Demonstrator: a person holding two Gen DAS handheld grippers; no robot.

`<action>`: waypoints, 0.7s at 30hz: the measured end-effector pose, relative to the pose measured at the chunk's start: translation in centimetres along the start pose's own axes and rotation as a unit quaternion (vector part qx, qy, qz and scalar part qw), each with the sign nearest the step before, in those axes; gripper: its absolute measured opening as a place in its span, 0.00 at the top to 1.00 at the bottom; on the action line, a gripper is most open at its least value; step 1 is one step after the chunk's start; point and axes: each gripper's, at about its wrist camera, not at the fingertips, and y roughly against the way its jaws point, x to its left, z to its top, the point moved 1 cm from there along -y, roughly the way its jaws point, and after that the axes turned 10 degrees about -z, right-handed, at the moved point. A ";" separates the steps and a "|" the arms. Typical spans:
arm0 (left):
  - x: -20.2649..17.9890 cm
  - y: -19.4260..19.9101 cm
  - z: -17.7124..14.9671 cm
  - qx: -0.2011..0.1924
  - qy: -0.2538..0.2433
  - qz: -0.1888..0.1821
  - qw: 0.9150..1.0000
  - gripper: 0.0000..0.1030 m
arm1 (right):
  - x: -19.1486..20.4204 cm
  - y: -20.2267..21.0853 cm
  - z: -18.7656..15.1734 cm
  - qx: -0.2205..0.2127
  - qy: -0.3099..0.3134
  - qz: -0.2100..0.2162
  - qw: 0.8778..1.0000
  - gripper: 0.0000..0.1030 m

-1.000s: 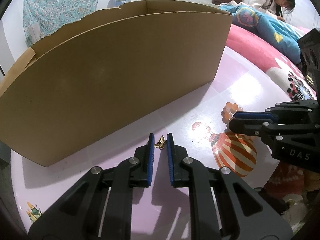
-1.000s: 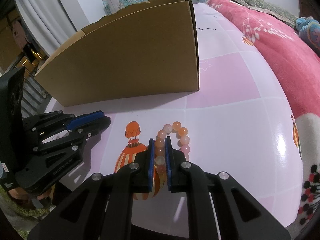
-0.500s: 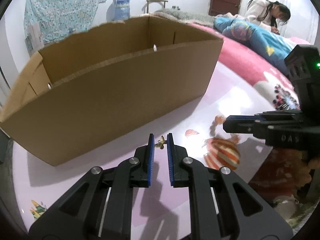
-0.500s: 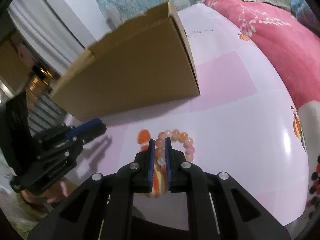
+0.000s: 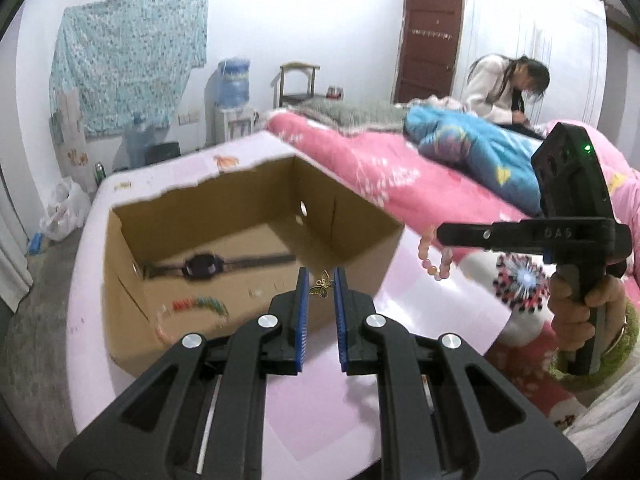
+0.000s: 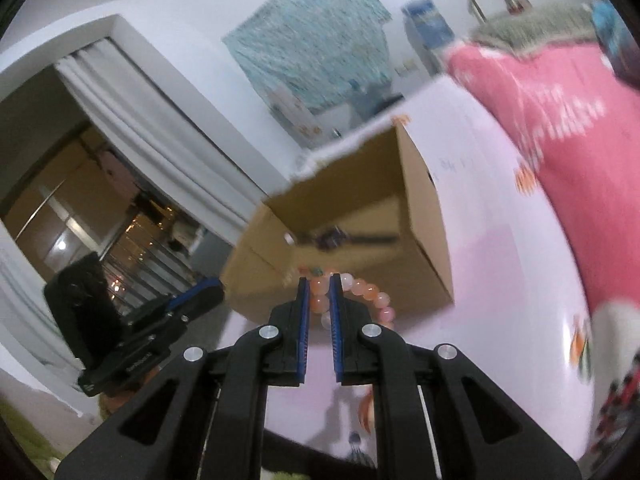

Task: Organize jewelry
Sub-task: 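Carry the peach bead bracelet into the box with the right gripper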

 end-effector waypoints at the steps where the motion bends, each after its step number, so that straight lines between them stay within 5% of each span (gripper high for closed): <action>1: 0.5 0.1 0.7 -0.005 0.001 0.000 1.000 0.89 | 0.4 0.2 0.8 -0.007 0.008 0.003 1.000 0.90; 6: 3.5 -2.0 2.7 0.013 0.044 -0.025 0.999 0.89 | 2.3 -0.9 5.6 -0.020 0.047 0.023 0.998 0.90; 11: 7.9 -6.4 2.5 0.069 0.126 -0.068 0.987 0.89 | 2.9 -4.5 8.6 0.006 0.065 0.016 0.998 0.90; 21: 11.3 -10.9 0.9 0.130 0.192 -0.096 0.968 0.87 | 2.3 -10.7 10.0 0.078 0.083 -0.013 0.993 0.90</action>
